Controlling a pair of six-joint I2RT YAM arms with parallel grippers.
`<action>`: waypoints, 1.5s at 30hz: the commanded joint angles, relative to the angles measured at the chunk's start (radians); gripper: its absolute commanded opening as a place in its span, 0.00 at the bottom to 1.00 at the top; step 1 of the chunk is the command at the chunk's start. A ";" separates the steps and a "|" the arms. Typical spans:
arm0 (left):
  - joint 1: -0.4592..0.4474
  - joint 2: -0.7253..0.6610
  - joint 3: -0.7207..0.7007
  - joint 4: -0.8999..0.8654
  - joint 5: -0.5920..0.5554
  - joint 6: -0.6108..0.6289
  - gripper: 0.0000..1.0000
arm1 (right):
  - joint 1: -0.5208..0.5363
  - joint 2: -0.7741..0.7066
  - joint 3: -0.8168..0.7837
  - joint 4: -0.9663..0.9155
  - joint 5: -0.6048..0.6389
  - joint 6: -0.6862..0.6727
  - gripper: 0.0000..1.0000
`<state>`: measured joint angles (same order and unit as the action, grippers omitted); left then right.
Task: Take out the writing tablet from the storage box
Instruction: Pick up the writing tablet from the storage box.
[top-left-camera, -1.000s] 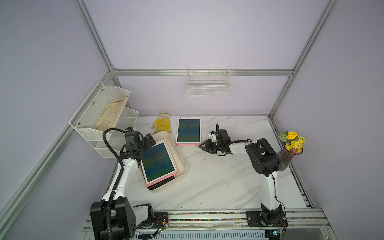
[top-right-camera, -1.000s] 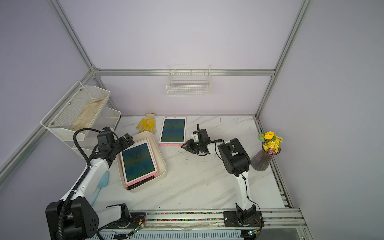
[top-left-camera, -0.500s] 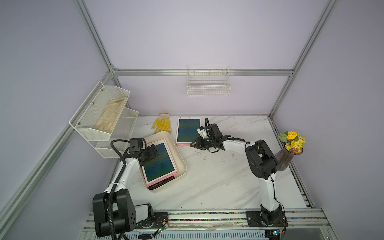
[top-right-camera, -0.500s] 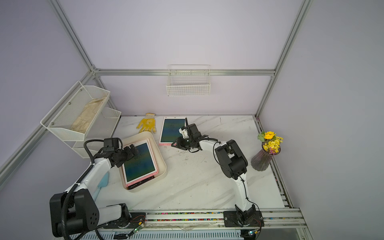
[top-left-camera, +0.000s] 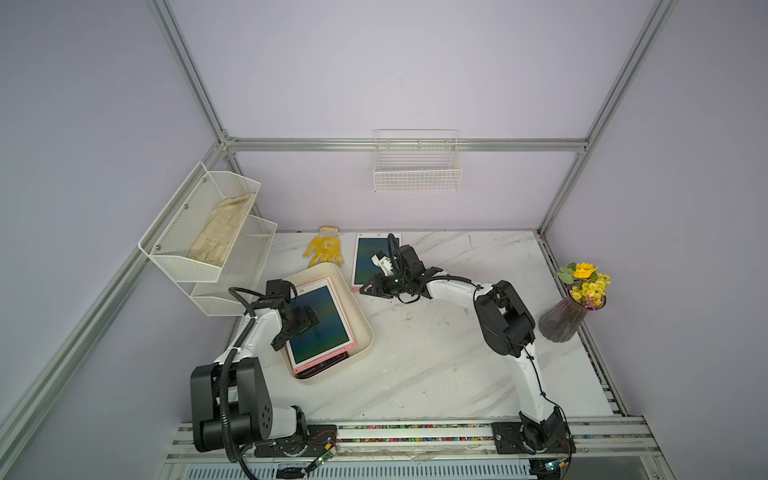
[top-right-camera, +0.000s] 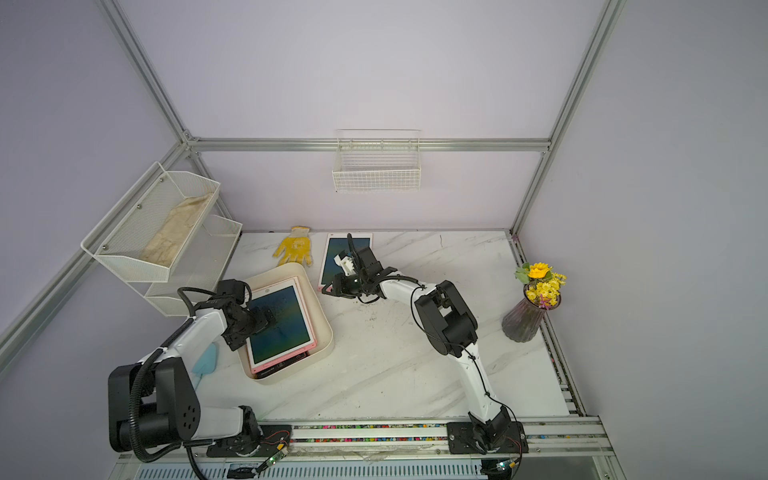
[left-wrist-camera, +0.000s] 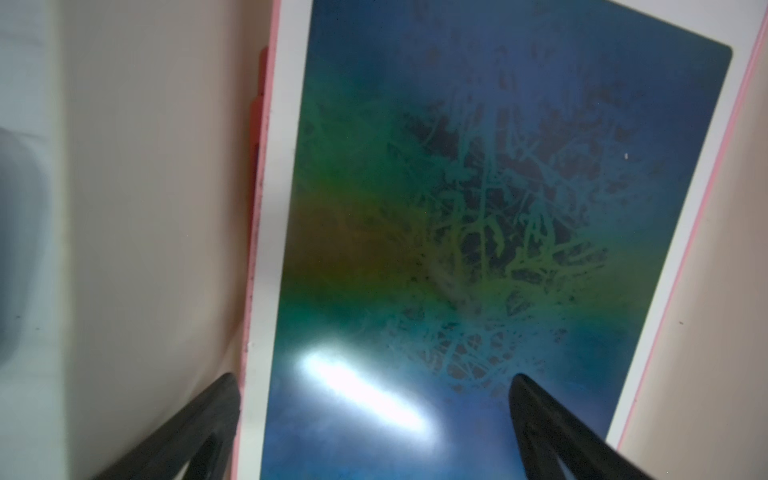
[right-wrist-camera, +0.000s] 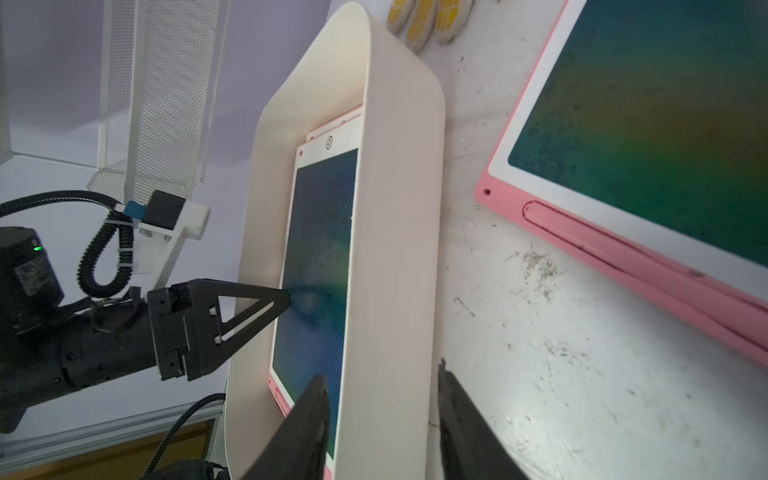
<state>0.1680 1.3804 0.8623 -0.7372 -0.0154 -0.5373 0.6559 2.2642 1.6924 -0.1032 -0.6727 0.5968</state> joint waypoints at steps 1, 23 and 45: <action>0.009 0.024 0.107 -0.075 -0.113 0.023 1.00 | 0.013 0.026 0.024 -0.015 -0.023 -0.022 0.45; -0.001 0.200 0.132 -0.028 0.004 0.066 1.00 | 0.060 0.177 0.168 0.002 -0.114 -0.027 0.39; -0.001 0.076 0.097 -0.038 0.016 0.054 0.98 | 0.082 0.218 0.234 -0.035 -0.136 -0.046 0.36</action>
<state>0.1669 1.4677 0.9691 -0.7353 0.0406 -0.4789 0.7101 2.4767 1.8996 -0.1314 -0.7795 0.5667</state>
